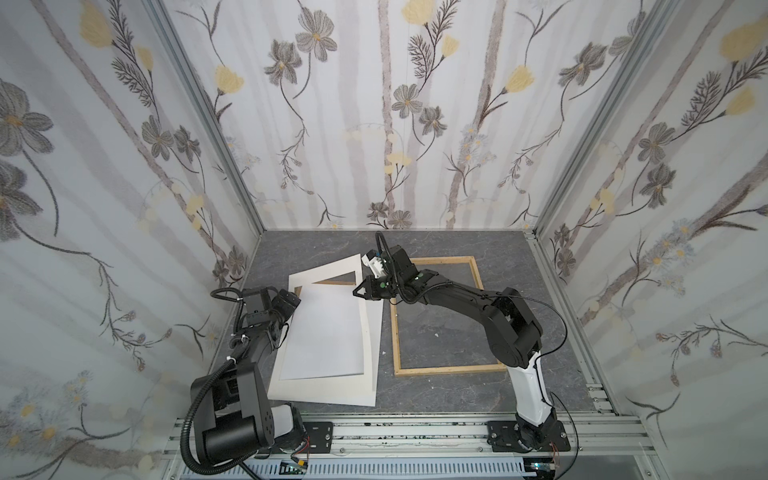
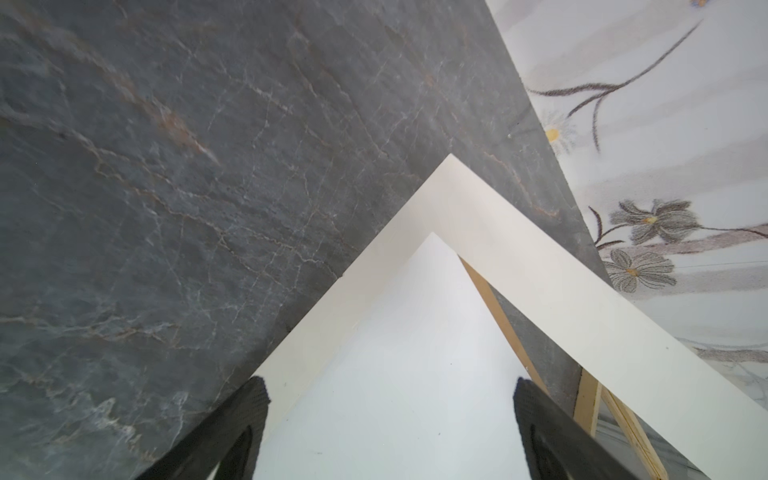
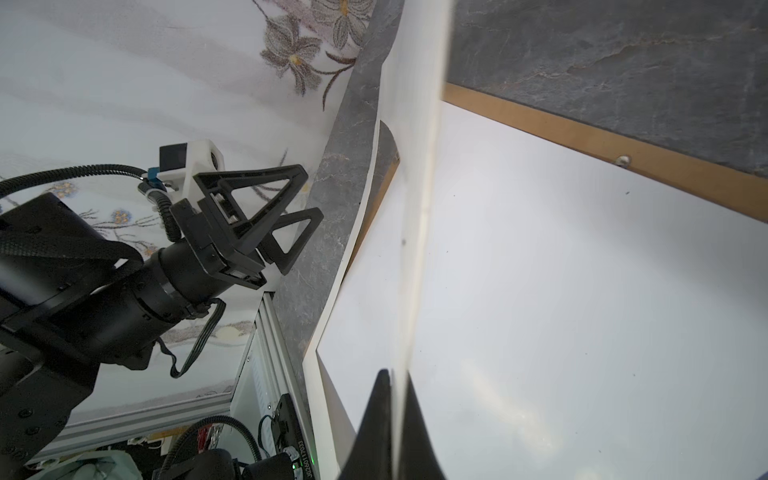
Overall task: Put the photo into the frame
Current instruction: 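Lift the cream mat toward the frame with the right gripper while left holds board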
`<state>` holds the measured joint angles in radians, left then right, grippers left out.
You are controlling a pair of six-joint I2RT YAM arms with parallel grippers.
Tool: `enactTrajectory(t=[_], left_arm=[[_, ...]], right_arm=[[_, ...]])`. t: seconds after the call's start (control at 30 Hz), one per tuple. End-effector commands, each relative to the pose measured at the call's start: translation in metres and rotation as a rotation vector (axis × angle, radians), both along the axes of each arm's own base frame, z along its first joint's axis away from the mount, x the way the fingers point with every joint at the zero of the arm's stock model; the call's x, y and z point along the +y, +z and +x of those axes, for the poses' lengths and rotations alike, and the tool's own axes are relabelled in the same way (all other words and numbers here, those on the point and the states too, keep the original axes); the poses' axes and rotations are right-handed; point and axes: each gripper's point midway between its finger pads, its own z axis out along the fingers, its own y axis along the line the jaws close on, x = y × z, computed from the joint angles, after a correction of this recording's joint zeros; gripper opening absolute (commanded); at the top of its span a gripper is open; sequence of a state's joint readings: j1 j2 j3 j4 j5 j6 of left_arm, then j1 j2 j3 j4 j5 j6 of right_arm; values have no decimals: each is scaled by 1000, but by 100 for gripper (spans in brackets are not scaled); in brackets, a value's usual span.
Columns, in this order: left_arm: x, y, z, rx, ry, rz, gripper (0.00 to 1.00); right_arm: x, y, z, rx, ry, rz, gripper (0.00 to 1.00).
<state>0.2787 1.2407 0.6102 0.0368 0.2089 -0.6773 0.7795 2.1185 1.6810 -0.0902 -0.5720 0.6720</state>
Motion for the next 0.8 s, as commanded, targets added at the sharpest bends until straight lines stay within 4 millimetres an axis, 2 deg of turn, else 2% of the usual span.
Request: enactTrajectory(t=[0.0, 0.1, 0.23, 0.4, 0.47, 0.6, 0.77], left_arm=[[5, 23, -4, -6, 3, 56, 94], [4, 47, -5, -42, -14, 80, 95], [2, 77, -9, -83, -40, 121, 97], [-8, 117, -12, -133, -110, 188, 100], [-14, 132, -12, -145, -143, 213, 100], [-32, 154, -11, -169, -210, 248, 100], [-56, 163, -8, -189, -269, 260, 100]], right_arm=[[4, 36, -9, -14, 68, 30, 0], [3, 69, -12, -29, 109, 28, 0], [-10, 118, -20, -64, 164, 56, 0], [-53, 176, -32, -86, 211, 127, 0], [-76, 189, -31, -96, 189, 122, 0], [-124, 197, -20, -126, 113, 72, 0], [-180, 174, -7, -112, 50, -40, 0]])
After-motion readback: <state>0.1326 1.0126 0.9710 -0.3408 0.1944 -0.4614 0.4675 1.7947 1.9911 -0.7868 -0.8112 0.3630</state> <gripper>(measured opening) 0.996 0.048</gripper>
